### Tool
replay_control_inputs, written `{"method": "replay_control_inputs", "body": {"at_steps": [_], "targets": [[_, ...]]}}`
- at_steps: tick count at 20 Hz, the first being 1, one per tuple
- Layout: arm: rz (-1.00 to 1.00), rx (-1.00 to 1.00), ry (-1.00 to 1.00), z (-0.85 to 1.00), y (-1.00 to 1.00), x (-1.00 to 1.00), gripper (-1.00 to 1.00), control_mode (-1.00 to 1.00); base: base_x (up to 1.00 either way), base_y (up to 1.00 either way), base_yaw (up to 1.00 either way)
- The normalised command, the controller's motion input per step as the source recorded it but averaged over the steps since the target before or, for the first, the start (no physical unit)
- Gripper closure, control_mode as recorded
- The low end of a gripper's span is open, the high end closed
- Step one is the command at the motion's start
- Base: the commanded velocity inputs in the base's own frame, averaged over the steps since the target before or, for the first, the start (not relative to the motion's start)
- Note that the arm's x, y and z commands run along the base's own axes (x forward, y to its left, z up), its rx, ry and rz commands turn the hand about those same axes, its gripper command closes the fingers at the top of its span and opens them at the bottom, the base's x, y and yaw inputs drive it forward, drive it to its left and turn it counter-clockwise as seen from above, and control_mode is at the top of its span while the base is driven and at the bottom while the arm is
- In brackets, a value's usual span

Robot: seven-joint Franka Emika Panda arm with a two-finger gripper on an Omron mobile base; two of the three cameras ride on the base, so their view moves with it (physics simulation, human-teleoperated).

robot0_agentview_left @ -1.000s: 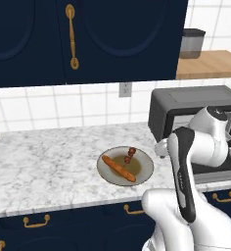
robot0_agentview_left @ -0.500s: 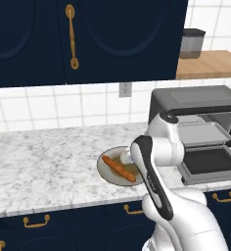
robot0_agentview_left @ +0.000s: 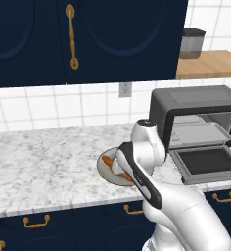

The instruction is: Pick up the kebab skewer and baguette bread, and place them inside the toaster oven. Close the toaster oven door and start by setting the timer.

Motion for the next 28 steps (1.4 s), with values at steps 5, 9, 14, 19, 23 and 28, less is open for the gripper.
{"method": "replay_control_inputs", "body": {"at_steps": [5,9,14,19,23,28], "targets": [[0.0,-0.05,0.08,-0.29,-0.06,0.4,-1.0,-1.0,0.0,0.0,0.0],[0.0,-0.01,0.07,-0.29,-0.01,0.34,-1.0,-1.0,0.0,0.0,0.0],[0.0,-0.07,0.1,-0.41,-0.06,0.04,-1.0,-1.0,0.0,0.0,0.0],[0.0,-0.11,0.04,-0.37,-0.07,0.05,-1.0,-1.0,0.0,0.0,0.0],[0.0,-0.08,0.01,-0.26,-0.1,0.04,-1.0,-1.0,0.0,0.0,0.0],[0.0,-0.05,0.0,-0.17,-0.11,0.11,-1.0,-1.0,0.0,0.0,0.0]]}}
